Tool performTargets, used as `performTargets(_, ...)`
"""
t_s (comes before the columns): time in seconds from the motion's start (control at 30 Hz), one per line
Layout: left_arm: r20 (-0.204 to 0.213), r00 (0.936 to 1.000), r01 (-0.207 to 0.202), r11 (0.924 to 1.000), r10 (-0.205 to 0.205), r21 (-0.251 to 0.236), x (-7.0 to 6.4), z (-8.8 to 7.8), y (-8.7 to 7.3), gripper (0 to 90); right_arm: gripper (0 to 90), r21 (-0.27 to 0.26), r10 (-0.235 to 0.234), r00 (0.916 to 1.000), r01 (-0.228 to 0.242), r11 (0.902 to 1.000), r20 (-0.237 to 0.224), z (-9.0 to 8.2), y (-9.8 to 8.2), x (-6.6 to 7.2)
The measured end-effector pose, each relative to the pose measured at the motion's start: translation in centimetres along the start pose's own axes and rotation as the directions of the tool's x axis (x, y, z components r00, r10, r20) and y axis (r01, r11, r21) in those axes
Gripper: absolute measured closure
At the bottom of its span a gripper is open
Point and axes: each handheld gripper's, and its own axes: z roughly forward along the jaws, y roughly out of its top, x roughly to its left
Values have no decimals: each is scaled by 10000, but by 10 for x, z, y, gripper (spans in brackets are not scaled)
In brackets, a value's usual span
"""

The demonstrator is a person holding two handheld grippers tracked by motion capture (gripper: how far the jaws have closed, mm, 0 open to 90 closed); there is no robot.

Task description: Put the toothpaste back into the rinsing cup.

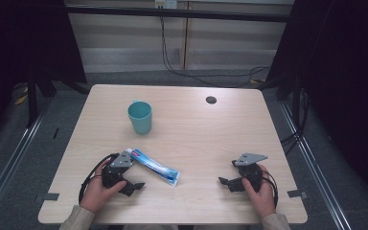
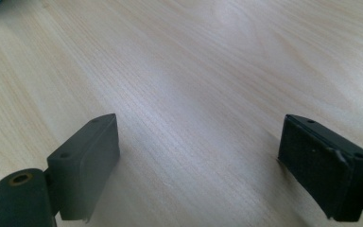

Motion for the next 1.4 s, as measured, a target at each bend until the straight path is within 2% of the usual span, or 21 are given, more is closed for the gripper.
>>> performTargets(0.13, -13, 10000, 21, 10000, -21, -37, 0, 0, 0, 0, 127, -1, -4, 10000, 4, 10000, 1, 0, 0, 0)
performTargets(0.2, -7, 10000, 50, 9999, -50, 156, 0, 0, 2, 0, 127, -2, -2, 10000, 2, 10000, 0, 0, 0, 0)
performTargets(0.23, 2, 9999, 114, 9992, -114, 373, 0, 0, 4, 1, 127, -2, -3, 10000, 3, 10000, 2, 0, 0, 0)
performTargets(0.33, 92, 9999, -87, 9948, 78, 1011, 2, -3, 10, 12, 127, 2, 6, 10000, -6, 10000, 2, 0, 0, 0)
performTargets(0.37, 120, 9999, -28, 9949, 16, 1005, 2, -3, 12, 41, 127, -3, -3, 10000, 3, 10000, 1, 0, 0, 0)
performTargets(0.43, 119, 9998, -196, 9928, 183, 1180, 4, -7, 15, 213, 127, -3, -2, 10000, 2, 10000, 1, 0, 0, 0)
performTargets(0.47, -21, 9994, -326, 9879, 333, 1518, 5, -10, 19, 209, 127, -2, -1, 10000, 1, 10000, 1, 0, 0, 0)
performTargets(0.5, -21, 9994, -326, 9879, 333, 1518, 5, -10, 19, 164, 127, -2, -1, 10000, 1, 10000, 1, 0, 0, 0)
performTargets(0.6, -203, 9967, -737, 9818, 784, 1748, 8, -18, 29, 183, 127, -3, -3, 10000, 3, 10000, 1, 0, 0, 0)
performTargets(0.67, -312, 9963, -735, 9832, 798, 1673, 10, -23, 35, 161, 127, -3, -3, 10000, 3, 10000, 1, 0, 0, 0)
performTargets(0.77, -344, 9954, -824, 9807, 899, 1775, 12, -27, 42, 165, 127, -3, -4, 10000, 4, 10000, 2, 0, 0, 0)
performTargets(0.8, -351, 9944, -913, 9777, 997, 1891, 13, -28, 45, 165, 127, -6, -2, 10000, 2, 10000, 1, 0, 0, 0)
performTargets(0.83, -263, 9914, -1206, 9722, 1284, 2006, 14, -28, 51, 165, 127, -6, -3, 10000, 3, 10000, -1, 0, 0, 0)
performTargets(0.87, -263, 9914, -1206, 9722, 1284, 2006, 14, -28, 51, 165, 127, -6, -3, 10000, 3, 10000, -1, 0, 0, 0)
performTargets(0.97, -191, 9869, -1522, 9645, 1600, 2158, 15, -25, 60, 165, 127, -5, -4, 10000, 4, 10000, 1, 0, 0, 0)
performTargets(1.0, -55, 9831, -1767, 9568, 1828, 2307, 16, -22, 65, 166, 127, -5, -7, 10000, 7, 10000, 0, 0, 0, 0)
performTargets(1.03, -55, 9831, -1767, 9568, 1828, 2307, 16, -22, 65, 166, 127, -5, -7, 10000, 7, 10000, 0, 0, 0, 0)
performTargets(1.1, -34, 9794, -1951, 9512, 2017, 2390, 16, -19, 70, 167, 127, -6, -1, 10000, 1, 10000, -1, 0, 0, 0)
performTargets(1.27, 311, 9751, -2203, 9429, 2196, 2498, 17, -11, 79, 167, 127, -6, -4, 10000, 4, 10000, -1, 0, 0, 0)
performTargets(1.33, 337, 9727, -2302, 9365, 2295, 2647, 17, -8, 82, 167, 127, -6, -3, 10000, 3, 10000, -3, 0, 0, 0)
performTargets(1.4, 323, 9729, -2293, 9382, 2289, 2593, 17, -5, 84, 167, 127, -6, -3, 10000, 3, 10000, -2, 0, 0, 0)
